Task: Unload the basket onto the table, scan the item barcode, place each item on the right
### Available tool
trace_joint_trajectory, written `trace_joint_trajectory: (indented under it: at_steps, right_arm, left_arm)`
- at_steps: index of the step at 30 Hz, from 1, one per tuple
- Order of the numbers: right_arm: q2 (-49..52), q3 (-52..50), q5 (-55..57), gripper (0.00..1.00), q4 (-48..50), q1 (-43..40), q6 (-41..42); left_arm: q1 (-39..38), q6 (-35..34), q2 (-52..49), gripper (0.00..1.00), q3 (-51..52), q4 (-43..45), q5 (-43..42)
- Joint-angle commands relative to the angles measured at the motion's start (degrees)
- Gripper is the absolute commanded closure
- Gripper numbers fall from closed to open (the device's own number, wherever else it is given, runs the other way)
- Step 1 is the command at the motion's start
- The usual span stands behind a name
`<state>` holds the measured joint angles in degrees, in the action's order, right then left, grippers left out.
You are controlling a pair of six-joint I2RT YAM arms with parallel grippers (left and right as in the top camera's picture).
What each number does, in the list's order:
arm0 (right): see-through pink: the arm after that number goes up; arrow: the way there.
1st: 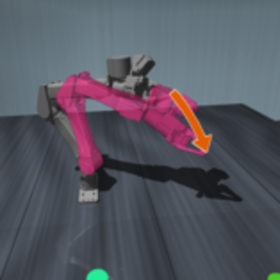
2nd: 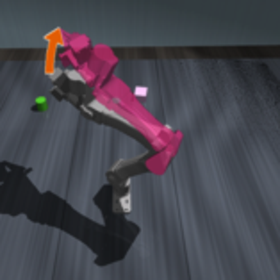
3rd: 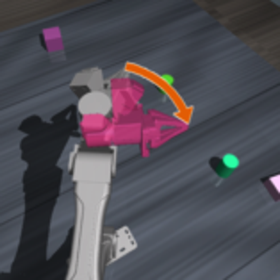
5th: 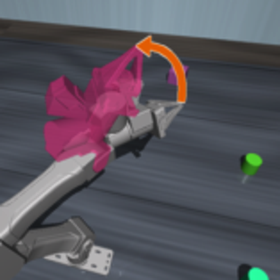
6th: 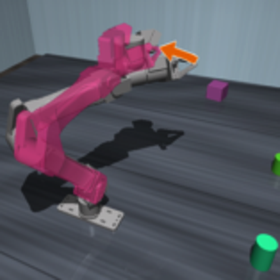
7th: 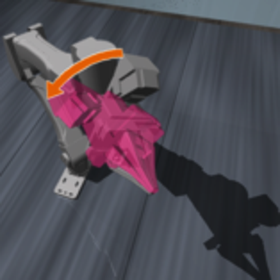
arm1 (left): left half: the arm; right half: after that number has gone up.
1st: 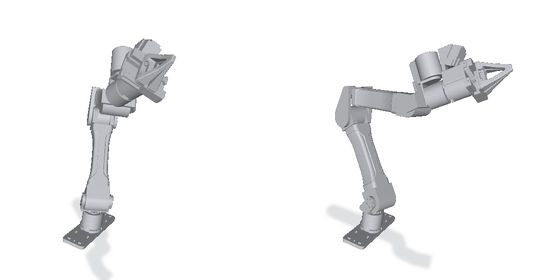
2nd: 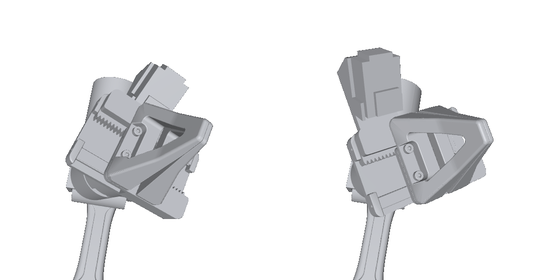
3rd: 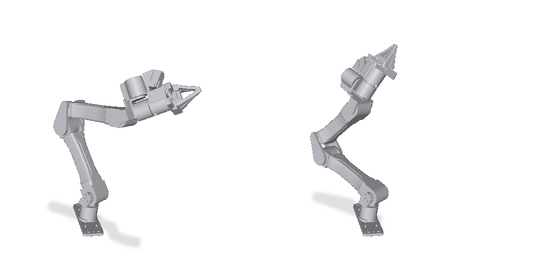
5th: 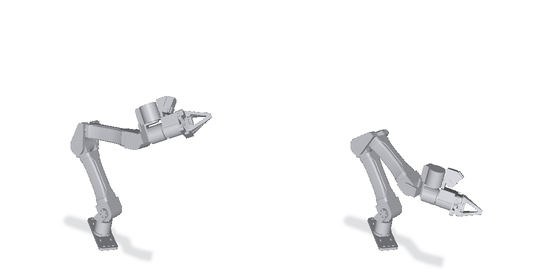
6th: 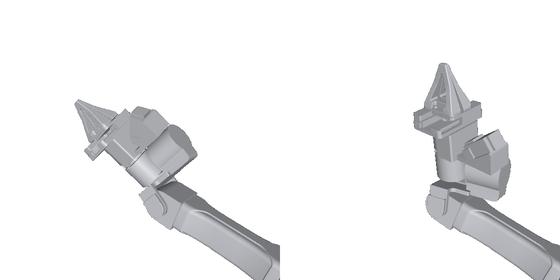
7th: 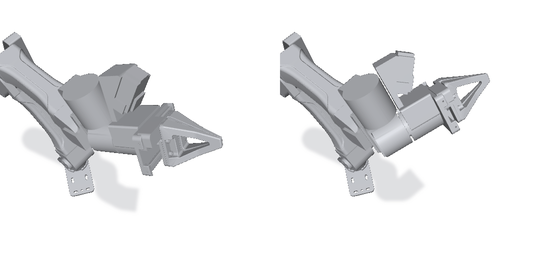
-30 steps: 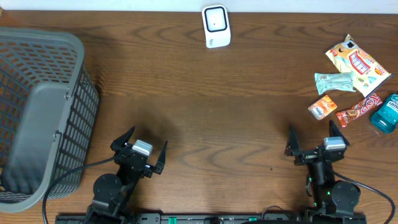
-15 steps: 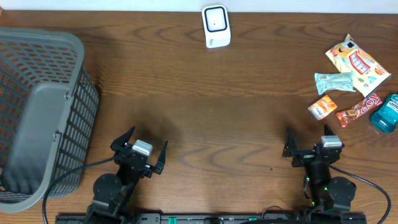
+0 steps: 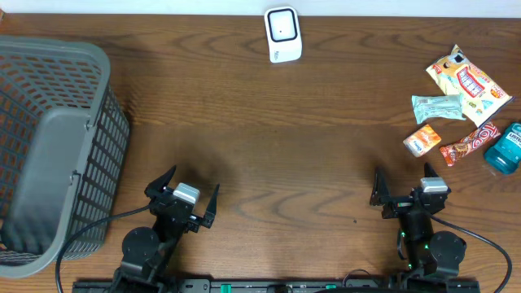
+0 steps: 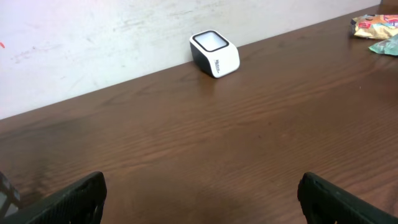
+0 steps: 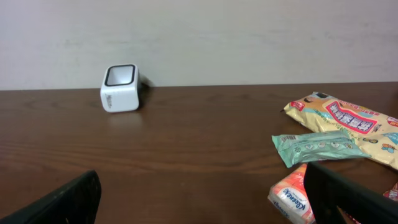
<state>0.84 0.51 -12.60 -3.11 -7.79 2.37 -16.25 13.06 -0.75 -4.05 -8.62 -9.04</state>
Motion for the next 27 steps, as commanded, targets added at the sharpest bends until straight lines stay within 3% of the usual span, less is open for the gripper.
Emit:
trace_joint_trajectory:
  at_steps: [1, 9, 27]
  right_arm:
    - [-0.5, -0.2, 0.7, 0.01, -0.1, 0.3, 0.6]
    - [-0.5, -0.2, 0.7, 0.01, -0.1, 0.3, 0.6]
    - [-0.5, -0.2, 0.7, 0.01, -0.1, 0.3, 0.6]
  left_arm:
    - [-0.2, -0.7, 0.1, 0.02, 1.0, -1.4, -0.3]
    - [0.1, -0.7, 0.3, 0.02, 1.0, -1.4, -0.3]
    - [11.2, -0.7, 0.7, 0.02, 1.0, -1.4, -0.3]
